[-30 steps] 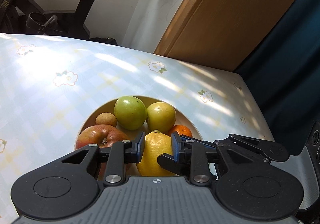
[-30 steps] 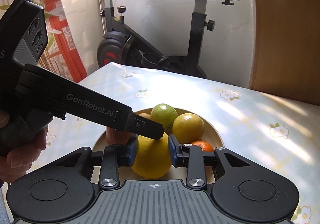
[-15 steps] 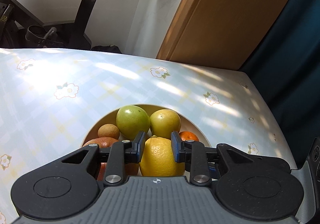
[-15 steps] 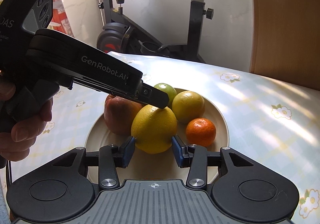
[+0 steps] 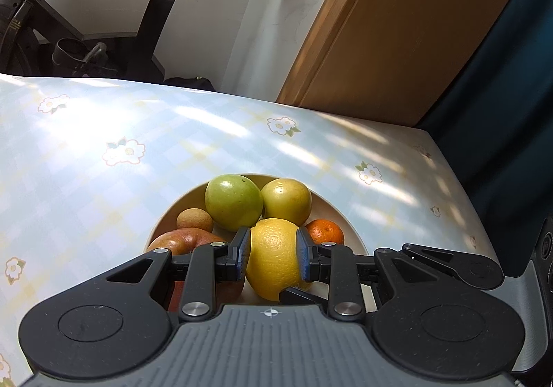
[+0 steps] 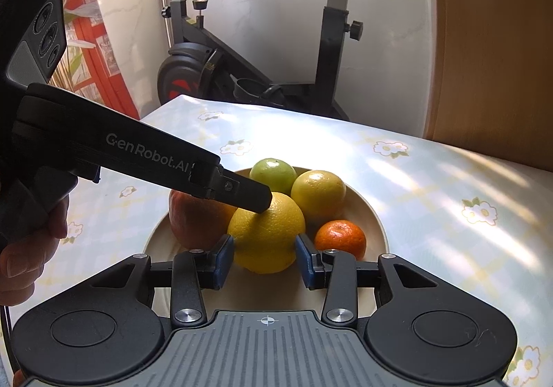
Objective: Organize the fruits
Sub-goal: 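Lower the yellow lemon onto the plate and open the right tool, then move both open tools back toward the mandarin and kiwi on the table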
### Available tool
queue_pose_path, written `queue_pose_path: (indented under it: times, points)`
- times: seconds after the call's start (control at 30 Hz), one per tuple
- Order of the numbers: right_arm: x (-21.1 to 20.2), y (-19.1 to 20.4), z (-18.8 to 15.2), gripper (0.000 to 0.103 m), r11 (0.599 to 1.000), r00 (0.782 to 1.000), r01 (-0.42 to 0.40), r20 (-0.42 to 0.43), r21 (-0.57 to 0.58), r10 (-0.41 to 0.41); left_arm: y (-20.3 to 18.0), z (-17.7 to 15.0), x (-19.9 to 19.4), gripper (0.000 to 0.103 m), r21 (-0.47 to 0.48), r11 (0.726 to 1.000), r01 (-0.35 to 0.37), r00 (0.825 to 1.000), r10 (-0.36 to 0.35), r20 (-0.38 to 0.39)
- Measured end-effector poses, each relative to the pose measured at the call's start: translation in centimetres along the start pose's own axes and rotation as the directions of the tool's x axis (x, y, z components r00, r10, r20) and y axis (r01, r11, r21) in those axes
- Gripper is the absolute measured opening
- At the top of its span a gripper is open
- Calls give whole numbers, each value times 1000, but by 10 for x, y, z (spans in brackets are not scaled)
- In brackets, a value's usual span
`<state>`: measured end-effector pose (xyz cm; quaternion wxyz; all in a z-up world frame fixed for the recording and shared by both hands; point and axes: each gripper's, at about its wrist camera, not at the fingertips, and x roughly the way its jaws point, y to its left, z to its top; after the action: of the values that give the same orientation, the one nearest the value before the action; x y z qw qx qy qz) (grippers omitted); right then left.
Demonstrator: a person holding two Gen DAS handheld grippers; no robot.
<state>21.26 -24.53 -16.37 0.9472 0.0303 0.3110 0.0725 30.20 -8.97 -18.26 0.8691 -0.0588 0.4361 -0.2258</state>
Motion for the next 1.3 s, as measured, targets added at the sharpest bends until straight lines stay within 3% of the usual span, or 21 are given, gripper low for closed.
queue_pose_path:
  times: [0.4, 0.63, 1.3]
  points:
    - [-34, 15, -12, 37, 1000, 999, -7, 48, 9, 6, 6, -23, -51, 30, 44, 997, -60, 996, 57, 69]
    - [-44, 37, -28, 37, 1000, 1000, 4, 27, -5, -3, 10, -44, -71, 30, 78, 990, -117, 992, 113, 50]
    - [-60, 69, -40, 37, 1000, 999, 7, 35, -20, -7, 2, -75, -91, 30, 68, 994, -87, 995, 83, 63]
